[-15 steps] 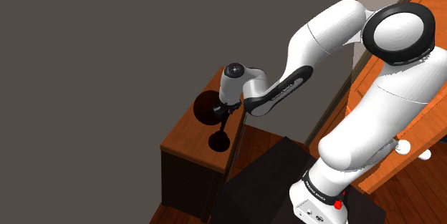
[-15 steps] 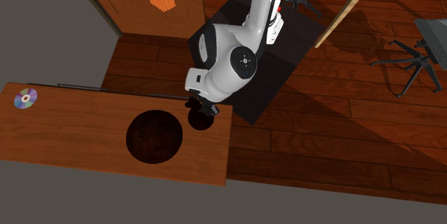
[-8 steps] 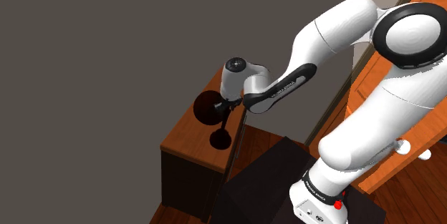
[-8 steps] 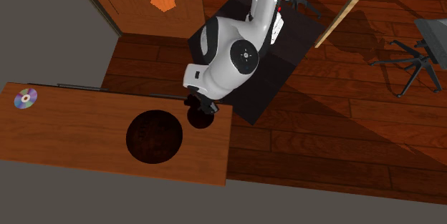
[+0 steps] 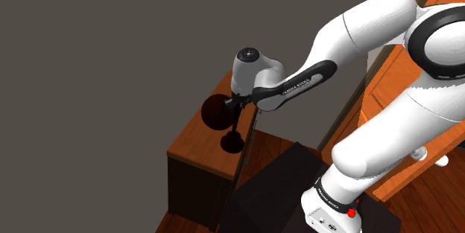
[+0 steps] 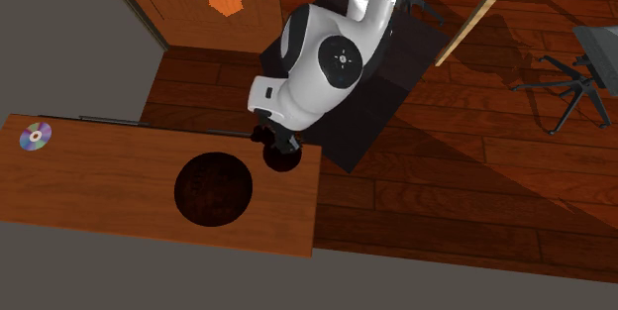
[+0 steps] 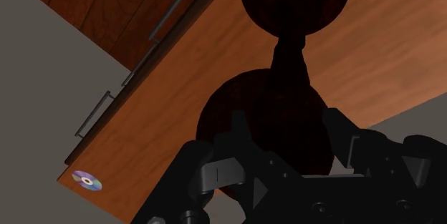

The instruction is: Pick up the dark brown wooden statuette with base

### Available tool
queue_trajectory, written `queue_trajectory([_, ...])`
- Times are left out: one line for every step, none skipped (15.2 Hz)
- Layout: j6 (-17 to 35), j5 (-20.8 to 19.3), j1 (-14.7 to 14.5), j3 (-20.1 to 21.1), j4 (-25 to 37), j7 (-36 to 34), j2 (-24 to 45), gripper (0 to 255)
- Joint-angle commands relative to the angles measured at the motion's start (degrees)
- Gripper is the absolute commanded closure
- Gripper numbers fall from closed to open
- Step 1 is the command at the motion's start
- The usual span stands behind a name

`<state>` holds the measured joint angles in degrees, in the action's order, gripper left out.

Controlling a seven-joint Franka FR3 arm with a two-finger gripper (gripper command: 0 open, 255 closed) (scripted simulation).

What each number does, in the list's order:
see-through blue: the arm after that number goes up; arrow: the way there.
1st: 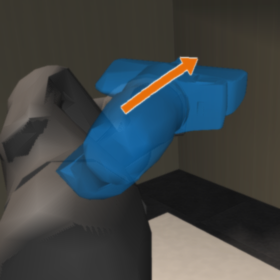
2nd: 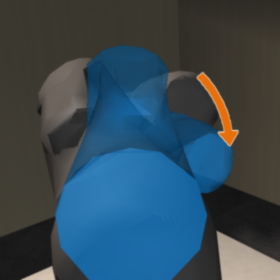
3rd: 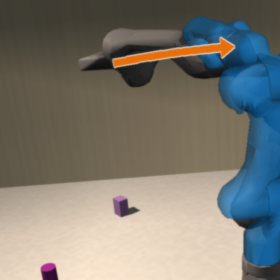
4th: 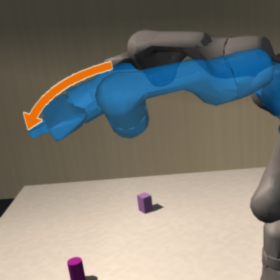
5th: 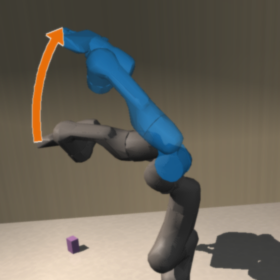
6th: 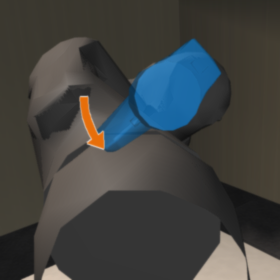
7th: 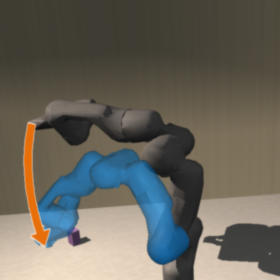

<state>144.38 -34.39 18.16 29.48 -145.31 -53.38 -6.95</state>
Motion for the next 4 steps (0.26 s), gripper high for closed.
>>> queue_trajectory([-1.0, 2.4, -0.6, -0.3, 0.1, 2.1, -1.6, 255])
queue_trajectory([-1.6, 3.4, -0.8, -0.4, 0.2, 3.1, -2.3, 255])
queue_trajectory([-1.7, 3.6, -0.9, -0.5, 0.3, 3.2, -2.4, 255])
queue_trajectory([-1.7, 3.6, -0.9, -0.5, 0.3, 3.2, -2.4, 255])
